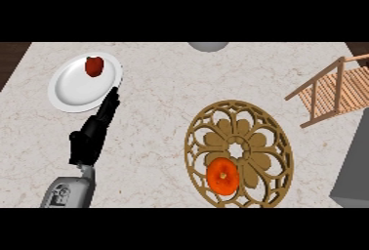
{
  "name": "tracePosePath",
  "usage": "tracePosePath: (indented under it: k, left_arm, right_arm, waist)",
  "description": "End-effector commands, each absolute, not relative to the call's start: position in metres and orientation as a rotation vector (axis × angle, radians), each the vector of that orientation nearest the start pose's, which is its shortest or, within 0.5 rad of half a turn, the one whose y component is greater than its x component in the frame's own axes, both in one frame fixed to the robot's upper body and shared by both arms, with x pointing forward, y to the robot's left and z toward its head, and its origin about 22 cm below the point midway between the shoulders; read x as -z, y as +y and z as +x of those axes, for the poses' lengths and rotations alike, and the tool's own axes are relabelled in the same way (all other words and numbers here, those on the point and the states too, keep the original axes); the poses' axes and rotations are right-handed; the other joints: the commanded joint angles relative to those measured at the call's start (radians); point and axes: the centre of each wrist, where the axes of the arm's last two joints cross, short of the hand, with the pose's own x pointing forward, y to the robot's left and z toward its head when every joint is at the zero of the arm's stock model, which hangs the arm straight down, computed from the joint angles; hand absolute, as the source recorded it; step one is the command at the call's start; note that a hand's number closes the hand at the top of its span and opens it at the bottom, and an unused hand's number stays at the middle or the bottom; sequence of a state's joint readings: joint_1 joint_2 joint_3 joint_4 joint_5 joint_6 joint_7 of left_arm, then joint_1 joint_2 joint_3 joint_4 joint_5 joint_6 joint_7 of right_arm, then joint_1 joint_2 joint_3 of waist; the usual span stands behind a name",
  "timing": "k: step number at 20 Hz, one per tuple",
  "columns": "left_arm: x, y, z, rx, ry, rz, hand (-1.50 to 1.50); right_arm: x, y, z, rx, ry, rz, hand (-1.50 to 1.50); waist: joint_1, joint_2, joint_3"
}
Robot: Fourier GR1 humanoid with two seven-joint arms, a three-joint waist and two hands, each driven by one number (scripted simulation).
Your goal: Pick the sweet potato from the placemat and place it in the tiered shelf
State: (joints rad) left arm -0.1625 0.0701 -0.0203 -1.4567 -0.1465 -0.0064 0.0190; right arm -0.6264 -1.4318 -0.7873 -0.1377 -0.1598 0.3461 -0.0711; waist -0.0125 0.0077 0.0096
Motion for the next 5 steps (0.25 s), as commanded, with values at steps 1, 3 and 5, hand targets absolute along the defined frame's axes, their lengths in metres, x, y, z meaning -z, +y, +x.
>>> tracePosePath:
  k: [1, 3, 5]
  left_arm:
    - [-0.012, 0.233, 0.278, 0.218, -1.584, 0.139, 0.00]
    - [-0.009, 0.227, 0.273, 0.223, -1.573, 0.110, 0.00]
    - [-0.015, 0.227, 0.283, 0.219, -1.576, 0.133, 0.00]
  right_arm:
    - [-0.281, -0.663, 0.114, 0.456, -1.501, -0.818, -1.50]
    - [-0.270, -0.665, 0.106, 0.506, -1.512, -0.754, -1.50]
    - [-0.264, -0.667, 0.102, 0.477, -1.501, -0.757, -1.50]
  waist:
    - [-0.022, -0.002, 0.004]
    - [-0.017, -0.006, 0.004]
    - [-0.022, -0.001, 0.004]
